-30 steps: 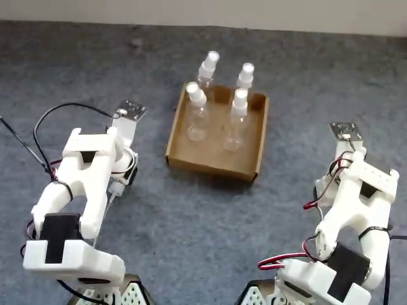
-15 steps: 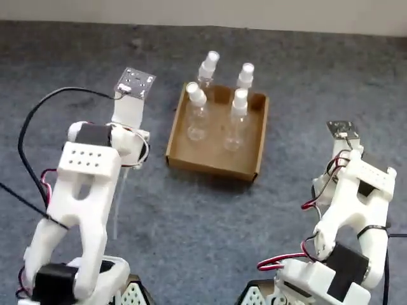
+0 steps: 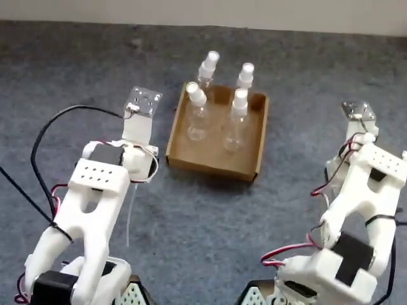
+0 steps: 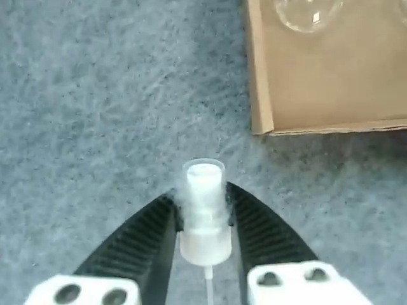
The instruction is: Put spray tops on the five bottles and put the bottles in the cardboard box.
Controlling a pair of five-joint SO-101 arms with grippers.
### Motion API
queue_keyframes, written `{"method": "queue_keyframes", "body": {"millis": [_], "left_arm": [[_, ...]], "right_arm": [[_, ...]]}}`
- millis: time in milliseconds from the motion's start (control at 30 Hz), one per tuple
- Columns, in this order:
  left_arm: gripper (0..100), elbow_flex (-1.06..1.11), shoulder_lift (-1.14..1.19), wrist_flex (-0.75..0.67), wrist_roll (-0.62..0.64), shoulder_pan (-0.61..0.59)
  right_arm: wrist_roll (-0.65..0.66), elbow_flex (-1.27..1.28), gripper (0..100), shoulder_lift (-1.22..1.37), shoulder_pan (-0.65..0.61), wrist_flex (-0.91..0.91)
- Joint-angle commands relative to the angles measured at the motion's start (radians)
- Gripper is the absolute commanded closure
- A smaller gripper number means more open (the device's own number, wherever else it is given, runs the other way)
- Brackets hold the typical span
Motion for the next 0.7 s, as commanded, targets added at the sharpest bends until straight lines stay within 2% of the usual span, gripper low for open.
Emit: {"method": "queue_keyframes", "body": {"millis": [0,233,500,667], "left_arm": [[100,0.002,-0.031,-0.032,0.008,0.019],[100,0.002,-0.030,-0.031,0.008,0.019],[100,0.002,-0.030,-0.032,0.008,0.019],[100,0.002,-0.030,-0.032,0.008,0.022]], "right_arm": [[0.006,-0.130,77.0,0.059,0.004,0.054],[-0.055,-0.252,77.0,0.188,-0.001,0.076],[-0.064,-0.254,77.4,0.246,-0.018,0.107],[-0.160,-0.257,77.5,0.245,-0.012,0.125]]}}
